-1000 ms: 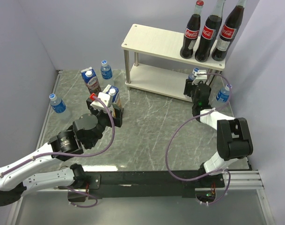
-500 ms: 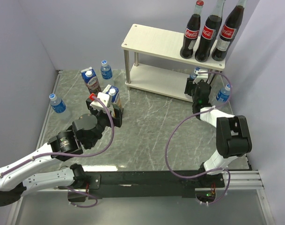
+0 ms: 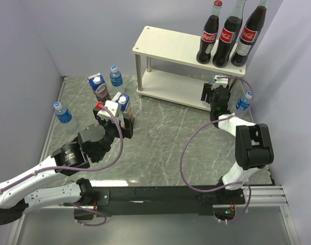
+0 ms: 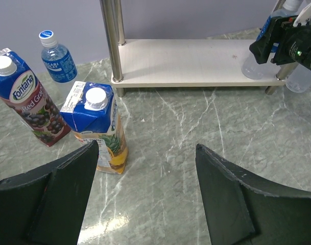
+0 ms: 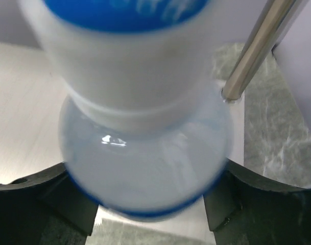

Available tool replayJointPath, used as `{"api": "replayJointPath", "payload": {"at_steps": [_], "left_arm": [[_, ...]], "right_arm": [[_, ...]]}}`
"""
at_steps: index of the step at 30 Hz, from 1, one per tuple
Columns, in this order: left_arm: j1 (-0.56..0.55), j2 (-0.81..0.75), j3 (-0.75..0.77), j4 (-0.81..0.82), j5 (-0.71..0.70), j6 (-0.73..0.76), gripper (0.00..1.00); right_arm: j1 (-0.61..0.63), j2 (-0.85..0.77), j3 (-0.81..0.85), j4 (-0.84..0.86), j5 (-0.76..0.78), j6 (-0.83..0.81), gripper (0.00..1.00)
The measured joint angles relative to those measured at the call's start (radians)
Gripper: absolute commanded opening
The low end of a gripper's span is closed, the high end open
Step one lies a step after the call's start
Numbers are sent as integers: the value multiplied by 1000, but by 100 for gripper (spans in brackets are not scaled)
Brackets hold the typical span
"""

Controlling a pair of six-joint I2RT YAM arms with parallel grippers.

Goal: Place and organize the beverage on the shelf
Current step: Place the drink on the shelf.

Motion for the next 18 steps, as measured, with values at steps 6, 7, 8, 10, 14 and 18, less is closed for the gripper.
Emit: {"api": "replayJointPath", "payload": {"at_steps": [6,7,8,10,14,18], "left_arm": [[0,-8,0,0,0,-4,81],[0,-9,0,0,0,-4,81],[0,-10,0,-1,0,-5,81],[0,-13,0,-3,2,-6,81],[0,-21,0,-5,4,-7,81],[0,-28,0,-7,9,-7,81]], "right_arm": [[-6,0,41,21,3,8,79],[-6,0,41,20,3,10,79],[-6,0,41,20,3,12,79],[-6,0,41,20,3,13,79],[-7,-2,40,18,0,13,80],[-8,-13,34,11,-6,23,80]]}}
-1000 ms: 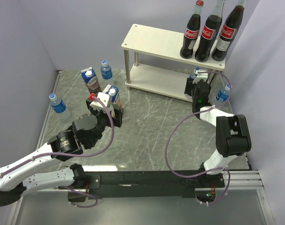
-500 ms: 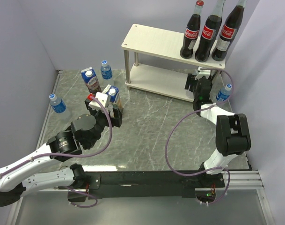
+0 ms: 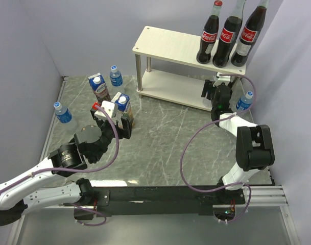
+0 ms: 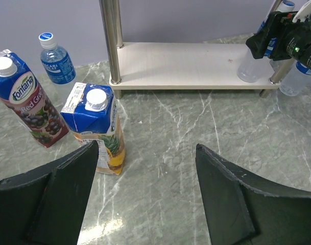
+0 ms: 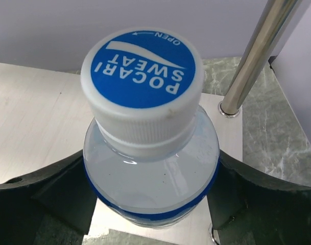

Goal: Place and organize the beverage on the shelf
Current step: Place the drink on the shelf.

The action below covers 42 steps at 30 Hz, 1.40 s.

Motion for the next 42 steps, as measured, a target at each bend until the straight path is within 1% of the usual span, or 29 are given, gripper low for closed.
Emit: {"api": "replayJointPath", "payload": {"at_steps": [23,32,37,42], "left_arm": [[0,-11,0,-16,30,-23,81],[0,-10,0,-15,37,-22,82],[0,35,22,-14,42,-14,84],[6,124,76,0,50,6,86]], "right_arm": [[-9,-97,-87,-25,-32,23,81],[-15,-164,-120,21,-47,26,81],[-19,-208,-142,25,-56,26,81],[-23,-280,-165,-2,-70,21,81]]}}
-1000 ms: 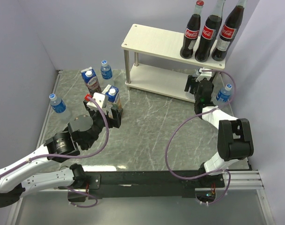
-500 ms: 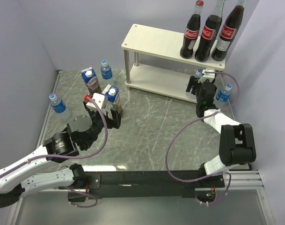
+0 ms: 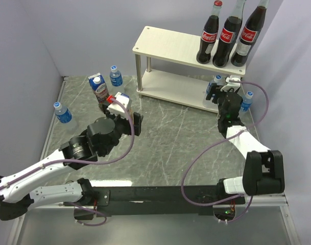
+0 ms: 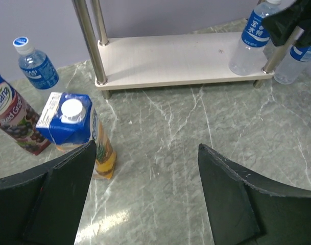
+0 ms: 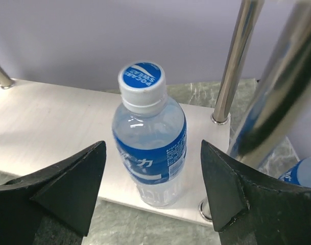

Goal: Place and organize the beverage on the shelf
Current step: Place the drink on the shelf.

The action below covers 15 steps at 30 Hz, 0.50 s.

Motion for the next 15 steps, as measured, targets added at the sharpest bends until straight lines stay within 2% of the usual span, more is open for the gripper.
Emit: {"api": "replayJointPath", "payload": {"at_steps": [3,7,12,15], "left_arm": [[45,53,46,0,55,2,85],[235,105,103,10,206,-10,85],[491,168,175,16,431,-50,86],[596,221,224,15,532,-66,85]], "right_arm": [[-1,-66,-12,-38,-22,-13,81],[-8,-180,-30,-142,-105,-60,81],[-14,-351,-37,-347,-343,-180,81],[-15,-448,-35,-480,-491,-239,81]]}}
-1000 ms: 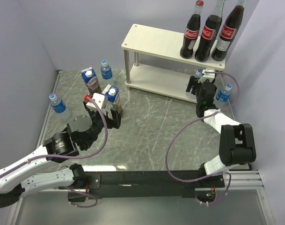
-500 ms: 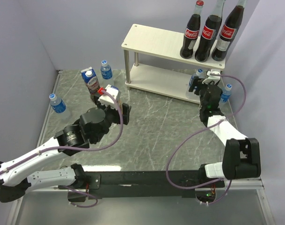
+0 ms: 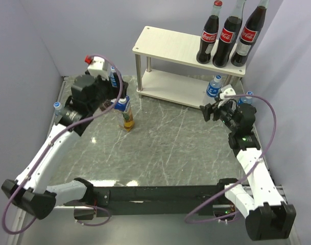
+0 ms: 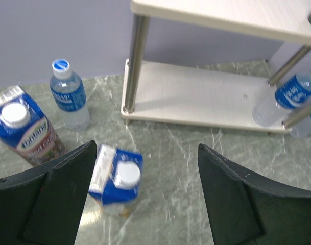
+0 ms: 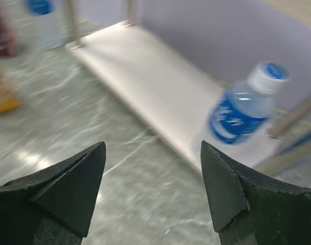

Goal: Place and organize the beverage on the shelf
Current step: Place the drink on the shelf, then pick up the drink from the center of the board.

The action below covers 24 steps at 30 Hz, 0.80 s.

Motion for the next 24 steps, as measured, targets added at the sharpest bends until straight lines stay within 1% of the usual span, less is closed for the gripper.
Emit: {"api": "replayJointPath", "payload": {"at_steps": [3,6,9,12,18,21,24], "left_arm": [[92,91,89,-5,90,-12,85],[152,195,187,-15,142,-15,85],[196,323,323,-42,171,-15,84],[224,457,467,-76,183,-15,85],[259,706,723,-183,171,-18,83],[264,793,803,-232,156,-18,82],[272,847,845,-265,152,-18,80]], "right_arm": [[0,-54,40,-149,-143,-22,81],[0,-61,95,-272,-265,-22,80],[1,-66,121,-368,-384,-18,80],[5,-78,119,-447,-463,-14,80],[5,-142,79,-500,-528,-15,80],[5,-158,61,-506,-539,-16,80],[5,-157,51,-512,-542,-21,80]]}}
